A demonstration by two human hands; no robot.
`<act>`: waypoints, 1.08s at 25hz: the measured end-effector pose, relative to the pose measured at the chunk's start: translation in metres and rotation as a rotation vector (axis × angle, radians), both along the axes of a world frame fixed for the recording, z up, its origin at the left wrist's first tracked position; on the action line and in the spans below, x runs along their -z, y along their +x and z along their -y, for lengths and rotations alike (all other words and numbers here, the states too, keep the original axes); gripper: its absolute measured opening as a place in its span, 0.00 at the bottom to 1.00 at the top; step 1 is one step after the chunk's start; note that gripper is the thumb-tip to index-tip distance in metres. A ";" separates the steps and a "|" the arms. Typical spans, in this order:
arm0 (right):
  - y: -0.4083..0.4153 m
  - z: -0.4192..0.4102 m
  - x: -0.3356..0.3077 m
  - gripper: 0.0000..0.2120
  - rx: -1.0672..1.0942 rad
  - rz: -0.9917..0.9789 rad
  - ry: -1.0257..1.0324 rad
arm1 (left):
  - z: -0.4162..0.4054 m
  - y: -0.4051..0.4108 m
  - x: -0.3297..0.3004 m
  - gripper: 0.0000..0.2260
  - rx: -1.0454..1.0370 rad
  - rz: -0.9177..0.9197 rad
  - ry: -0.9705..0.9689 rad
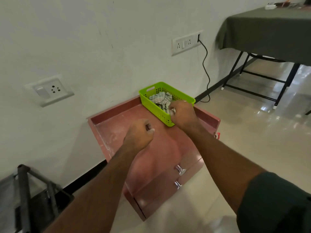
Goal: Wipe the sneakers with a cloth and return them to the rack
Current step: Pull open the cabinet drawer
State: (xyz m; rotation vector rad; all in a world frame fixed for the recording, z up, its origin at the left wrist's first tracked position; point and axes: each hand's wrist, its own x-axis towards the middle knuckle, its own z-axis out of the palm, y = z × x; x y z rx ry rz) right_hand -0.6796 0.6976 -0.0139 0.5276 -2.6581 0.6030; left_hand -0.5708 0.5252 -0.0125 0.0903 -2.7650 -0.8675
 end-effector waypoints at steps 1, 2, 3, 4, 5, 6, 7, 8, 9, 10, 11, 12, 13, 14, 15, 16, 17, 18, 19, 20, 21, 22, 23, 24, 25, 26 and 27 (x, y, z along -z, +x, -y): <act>0.020 -0.005 0.007 0.06 -0.003 -0.076 -0.120 | -0.005 0.011 0.003 0.08 -0.004 0.015 0.027; 0.042 -0.010 0.014 0.06 0.003 -0.127 -0.216 | -0.010 0.021 0.007 0.07 -0.012 0.029 0.054; 0.066 -0.015 0.024 0.06 0.004 -0.145 -0.273 | -0.016 0.035 0.009 0.06 -0.021 0.041 0.080; 0.092 -0.019 0.035 0.05 0.013 -0.134 -0.299 | -0.023 0.050 0.013 0.06 -0.022 0.050 0.105; 0.114 -0.023 0.049 0.05 0.023 -0.106 -0.316 | -0.031 0.064 0.016 0.05 -0.012 0.056 0.126; 0.136 -0.025 0.057 0.05 0.046 -0.037 -0.316 | -0.040 0.080 0.019 0.05 0.001 0.059 0.136; 0.152 -0.027 0.066 0.06 0.081 0.076 -0.287 | -0.047 0.095 0.022 0.05 0.004 0.068 0.130; 0.166 -0.028 0.076 0.07 0.135 0.223 -0.172 | -0.052 0.111 0.025 0.04 -0.002 0.082 0.117; 0.176 -0.029 0.087 0.10 0.155 0.368 0.033 | -0.054 0.125 0.029 0.03 -0.011 0.107 0.093; 0.185 -0.030 0.099 0.16 0.128 0.464 0.261 | -0.055 0.138 0.034 0.02 -0.015 0.148 0.064; 0.190 -0.031 0.111 0.22 0.083 0.519 0.463 | -0.053 0.150 0.040 0.06 -0.013 0.188 0.039; 0.190 -0.032 0.118 0.26 0.051 0.541 0.604 | -0.050 0.159 0.047 0.11 0.007 0.230 0.012; 0.190 -0.032 0.122 0.26 0.035 0.533 0.675 | -0.047 0.167 0.052 0.17 0.027 0.264 -0.014; 0.189 -0.030 0.121 0.23 0.025 0.504 0.700 | -0.044 0.174 0.057 0.21 0.042 0.281 -0.042; 0.188 -0.028 0.120 0.20 0.020 0.474 0.714 | -0.042 0.179 0.059 0.24 0.059 0.292 -0.066; 0.192 -0.027 0.117 0.18 0.028 0.448 0.713 | -0.040 0.184 0.060 0.25 0.071 0.297 -0.077; 0.196 -0.027 0.116 0.17 0.041 0.420 0.715 | -0.039 0.187 0.061 0.26 0.078 0.300 -0.084; 0.204 -0.030 0.114 0.16 0.055 0.405 0.723 | -0.038 0.190 0.062 0.27 0.082 0.304 -0.100; 0.214 -0.035 0.113 0.16 0.074 0.421 0.720 | -0.037 0.192 0.064 0.27 0.087 0.319 -0.120; 0.223 -0.040 0.111 0.15 0.095 0.447 0.702 | -0.037 0.194 0.066 0.28 0.102 0.333 -0.148; 0.234 -0.045 0.108 0.14 0.134 0.492 0.635 | -0.038 0.196 0.067 0.28 0.116 0.343 -0.175; 0.242 -0.047 0.103 0.12 0.185 0.545 0.537 | -0.038 0.198 0.069 0.27 0.123 0.346 -0.195; 0.249 -0.047 0.098 0.10 0.238 0.563 0.434 | -0.039 0.200 0.071 0.27 0.123 0.337 -0.202; 0.256 -0.043 0.092 0.09 0.268 0.537 0.359 | -0.038 0.202 0.072 0.27 0.121 0.319 -0.200; 0.266 -0.037 0.088 0.07 0.264 0.460 0.298 | -0.037 0.206 0.073 0.26 0.117 0.306 -0.193; 0.279 -0.032 0.087 0.07 0.212 0.370 0.231 | -0.036 0.210 0.075 0.25 0.116 0.296 -0.190; 0.292 -0.025 0.089 0.09 0.111 0.283 0.178 | -0.034 0.214 0.076 0.25 0.117 0.286 -0.188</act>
